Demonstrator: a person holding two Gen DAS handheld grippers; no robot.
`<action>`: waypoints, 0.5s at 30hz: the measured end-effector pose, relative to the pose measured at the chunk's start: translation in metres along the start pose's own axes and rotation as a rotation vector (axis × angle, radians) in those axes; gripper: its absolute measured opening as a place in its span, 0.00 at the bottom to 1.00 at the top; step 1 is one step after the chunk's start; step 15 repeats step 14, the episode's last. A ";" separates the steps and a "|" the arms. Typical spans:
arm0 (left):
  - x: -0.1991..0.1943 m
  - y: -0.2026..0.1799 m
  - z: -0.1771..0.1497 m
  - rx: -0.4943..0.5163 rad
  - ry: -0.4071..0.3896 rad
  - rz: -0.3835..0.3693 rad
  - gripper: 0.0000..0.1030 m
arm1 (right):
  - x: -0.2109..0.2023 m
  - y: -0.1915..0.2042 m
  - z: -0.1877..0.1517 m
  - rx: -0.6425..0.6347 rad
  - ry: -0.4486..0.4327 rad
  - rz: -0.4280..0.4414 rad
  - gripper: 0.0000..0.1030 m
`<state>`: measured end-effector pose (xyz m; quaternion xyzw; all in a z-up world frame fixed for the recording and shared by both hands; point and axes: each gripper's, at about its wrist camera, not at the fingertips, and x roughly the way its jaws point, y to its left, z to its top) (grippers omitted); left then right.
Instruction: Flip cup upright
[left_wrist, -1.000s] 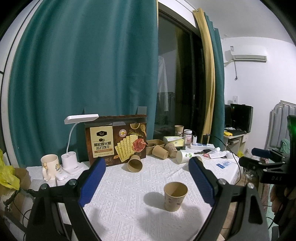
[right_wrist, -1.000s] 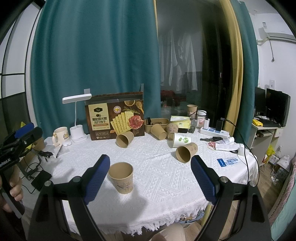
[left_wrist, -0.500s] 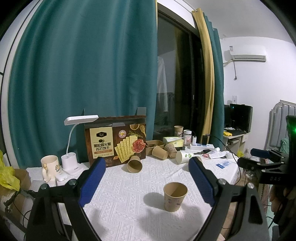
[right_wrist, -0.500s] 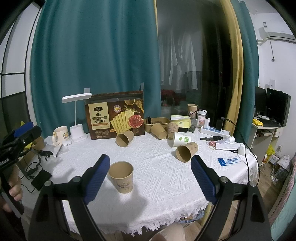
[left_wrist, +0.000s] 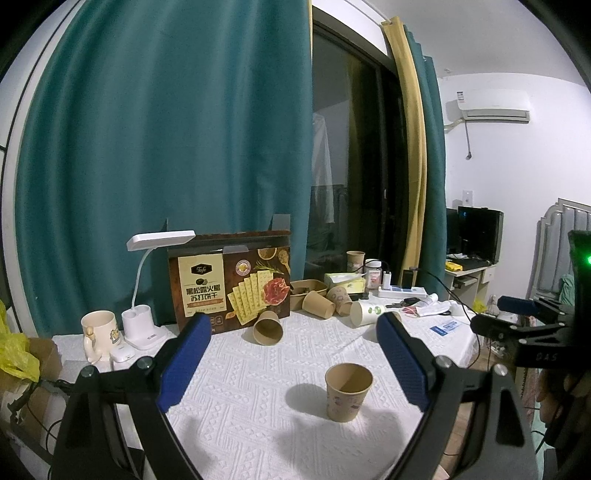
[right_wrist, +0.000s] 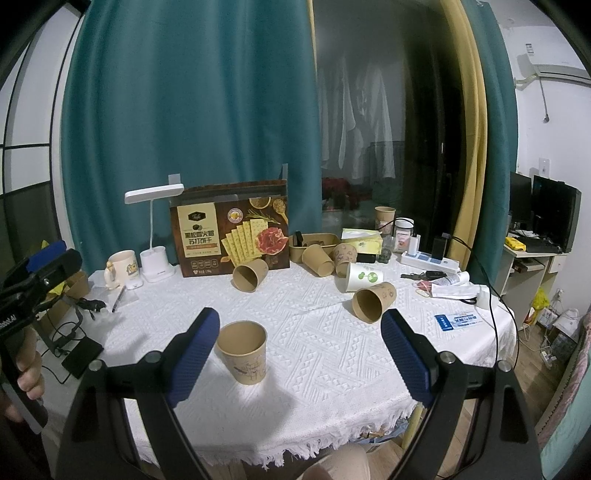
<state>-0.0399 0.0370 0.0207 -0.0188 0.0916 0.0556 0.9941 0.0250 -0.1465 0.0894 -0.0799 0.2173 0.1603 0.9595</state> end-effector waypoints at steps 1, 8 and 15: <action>0.000 0.000 0.000 -0.001 0.001 -0.001 0.88 | 0.000 0.000 0.000 0.000 0.000 0.000 0.85; 0.000 0.000 -0.001 0.001 0.002 -0.002 0.88 | 0.000 0.000 0.000 0.001 0.001 0.000 0.85; 0.001 -0.003 0.000 0.004 0.002 -0.004 0.88 | 0.001 -0.001 -0.002 0.000 0.001 -0.001 0.85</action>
